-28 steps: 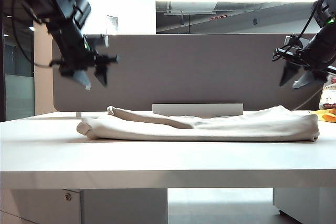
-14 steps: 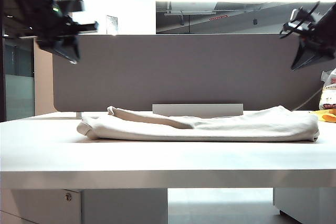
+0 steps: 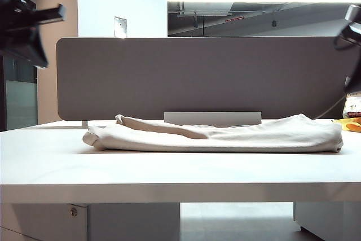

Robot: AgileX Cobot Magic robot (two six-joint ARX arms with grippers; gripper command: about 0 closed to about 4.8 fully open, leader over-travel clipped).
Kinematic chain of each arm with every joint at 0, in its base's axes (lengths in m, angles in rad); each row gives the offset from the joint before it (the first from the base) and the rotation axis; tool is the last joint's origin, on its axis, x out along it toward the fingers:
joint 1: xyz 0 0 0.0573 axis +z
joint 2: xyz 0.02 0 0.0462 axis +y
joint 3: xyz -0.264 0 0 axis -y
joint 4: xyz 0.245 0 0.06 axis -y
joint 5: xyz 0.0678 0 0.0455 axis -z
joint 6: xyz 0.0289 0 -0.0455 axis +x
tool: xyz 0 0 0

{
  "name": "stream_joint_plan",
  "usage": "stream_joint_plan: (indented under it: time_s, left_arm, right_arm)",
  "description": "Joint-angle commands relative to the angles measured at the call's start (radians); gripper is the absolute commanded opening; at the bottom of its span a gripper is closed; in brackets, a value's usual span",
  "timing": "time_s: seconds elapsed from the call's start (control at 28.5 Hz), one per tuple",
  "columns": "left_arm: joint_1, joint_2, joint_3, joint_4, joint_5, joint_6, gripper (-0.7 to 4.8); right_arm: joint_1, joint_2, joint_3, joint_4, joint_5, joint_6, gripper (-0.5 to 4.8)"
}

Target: Fold the bottom side of the T-shirt horizontally towards the center, about one-third of the way, then fold the sleeve back towards the center, creating a straight line along the edge of the T-shirt, and finally fold the bottom of the T-shirt up towards the top, creating a neat rectangle.

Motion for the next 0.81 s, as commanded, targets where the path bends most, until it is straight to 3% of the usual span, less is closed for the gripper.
stream_joint_plan:
  time_s: [0.04, 0.39, 0.81]
  left_arm:
    - [0.0, -0.121, -0.108, 0.005, 0.002, -0.046, 0.16]
    - [0.0, -0.541, -0.413, -0.014, 0.005, -0.085, -0.06]
    - [0.0, -0.979, -0.64, -0.185, 0.005, -0.189, -0.06]
  right_arm:
    - [0.0, -0.093, -0.118, 0.071, -0.01, 0.032, -0.07]
    - [0.001, -0.396, -0.458, 0.227, 0.003, 0.164, -0.07]
    - [0.001, -0.615, -0.619, 0.211, 0.017, 0.187, -0.07]
